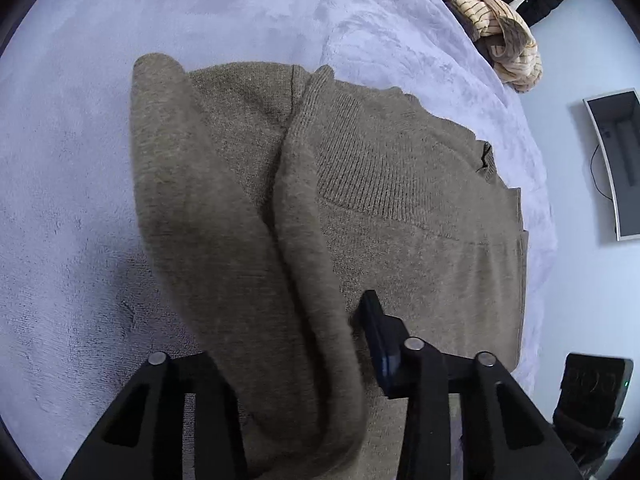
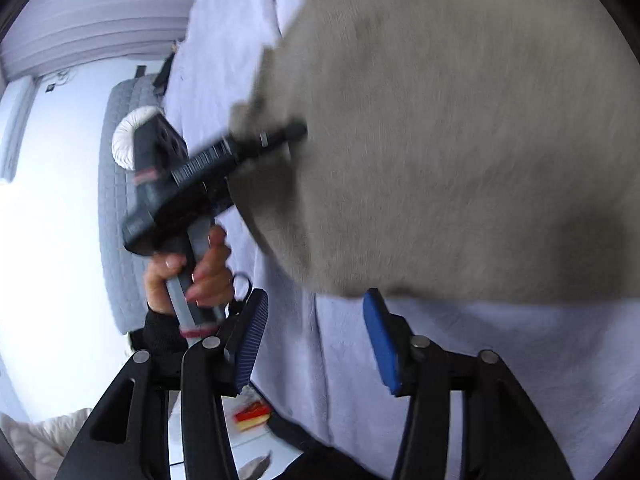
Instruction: Fold small clothes
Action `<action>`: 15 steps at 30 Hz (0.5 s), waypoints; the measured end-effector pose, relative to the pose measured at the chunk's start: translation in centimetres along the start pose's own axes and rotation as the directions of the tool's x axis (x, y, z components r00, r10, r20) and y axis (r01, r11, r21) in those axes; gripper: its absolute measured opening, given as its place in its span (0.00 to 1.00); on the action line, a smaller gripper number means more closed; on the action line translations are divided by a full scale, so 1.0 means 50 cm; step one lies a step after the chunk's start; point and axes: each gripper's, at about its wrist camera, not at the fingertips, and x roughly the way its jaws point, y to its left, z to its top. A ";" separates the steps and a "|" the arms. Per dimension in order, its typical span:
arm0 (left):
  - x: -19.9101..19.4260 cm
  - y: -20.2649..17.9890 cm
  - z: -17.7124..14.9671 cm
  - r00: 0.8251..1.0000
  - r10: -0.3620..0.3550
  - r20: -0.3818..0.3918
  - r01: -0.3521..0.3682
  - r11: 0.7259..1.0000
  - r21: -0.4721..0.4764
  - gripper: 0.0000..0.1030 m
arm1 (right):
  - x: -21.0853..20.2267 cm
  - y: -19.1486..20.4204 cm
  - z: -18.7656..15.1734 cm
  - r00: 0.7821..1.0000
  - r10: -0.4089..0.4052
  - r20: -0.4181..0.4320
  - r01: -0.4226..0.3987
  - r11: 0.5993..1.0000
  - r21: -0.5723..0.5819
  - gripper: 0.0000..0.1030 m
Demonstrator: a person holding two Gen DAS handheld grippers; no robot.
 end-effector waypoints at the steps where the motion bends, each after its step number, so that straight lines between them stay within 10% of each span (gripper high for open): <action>1: -0.002 -0.002 0.002 1.000 0.003 0.007 -0.003 1.000 0.001 0.31 | -0.017 0.004 0.015 0.998 -0.025 0.050 0.026 0.999 -0.022 0.26; 8: -0.038 -0.088 -0.006 0.988 0.108 0.114 -0.119 0.989 0.093 0.25 | 0.018 -0.064 0.127 0.915 -0.372 0.153 0.383 0.922 -0.047 0.07; 15: -0.082 -0.266 0.000 0.983 0.012 0.183 -0.058 0.966 0.250 0.25 | 0.017 -0.118 0.115 0.955 -0.250 0.157 0.259 0.965 -0.039 0.05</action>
